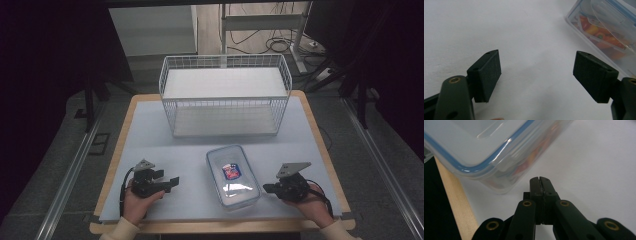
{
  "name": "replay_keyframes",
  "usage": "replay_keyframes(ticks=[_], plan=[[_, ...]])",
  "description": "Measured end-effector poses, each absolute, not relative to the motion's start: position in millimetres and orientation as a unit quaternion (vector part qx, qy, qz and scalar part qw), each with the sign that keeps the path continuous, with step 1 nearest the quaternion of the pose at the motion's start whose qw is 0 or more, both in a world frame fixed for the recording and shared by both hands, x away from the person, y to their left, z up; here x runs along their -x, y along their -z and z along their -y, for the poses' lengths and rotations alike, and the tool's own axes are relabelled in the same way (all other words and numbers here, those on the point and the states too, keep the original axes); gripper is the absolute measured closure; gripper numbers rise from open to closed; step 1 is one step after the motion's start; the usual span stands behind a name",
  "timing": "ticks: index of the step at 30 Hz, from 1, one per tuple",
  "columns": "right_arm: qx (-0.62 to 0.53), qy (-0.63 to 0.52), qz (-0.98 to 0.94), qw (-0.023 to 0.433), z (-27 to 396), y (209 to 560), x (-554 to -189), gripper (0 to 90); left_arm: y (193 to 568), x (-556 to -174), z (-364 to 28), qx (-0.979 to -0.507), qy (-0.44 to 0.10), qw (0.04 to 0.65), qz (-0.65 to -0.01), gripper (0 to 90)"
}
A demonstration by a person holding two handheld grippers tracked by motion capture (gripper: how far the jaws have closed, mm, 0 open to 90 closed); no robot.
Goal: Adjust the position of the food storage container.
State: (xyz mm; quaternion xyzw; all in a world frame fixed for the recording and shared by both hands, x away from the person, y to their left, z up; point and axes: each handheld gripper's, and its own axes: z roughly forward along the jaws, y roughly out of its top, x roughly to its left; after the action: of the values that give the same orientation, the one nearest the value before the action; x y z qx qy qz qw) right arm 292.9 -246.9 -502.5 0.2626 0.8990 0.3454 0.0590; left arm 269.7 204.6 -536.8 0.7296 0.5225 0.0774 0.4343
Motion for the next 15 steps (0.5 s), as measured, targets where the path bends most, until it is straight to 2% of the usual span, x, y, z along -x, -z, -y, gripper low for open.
replay_keyframes(ticks=[15], plan=[[-0.232,-0.336,-0.912,0.043,231,506,-284,90.0,537,-270,-205,-0.728,-0.078,0.435,-0.524,22.4]])
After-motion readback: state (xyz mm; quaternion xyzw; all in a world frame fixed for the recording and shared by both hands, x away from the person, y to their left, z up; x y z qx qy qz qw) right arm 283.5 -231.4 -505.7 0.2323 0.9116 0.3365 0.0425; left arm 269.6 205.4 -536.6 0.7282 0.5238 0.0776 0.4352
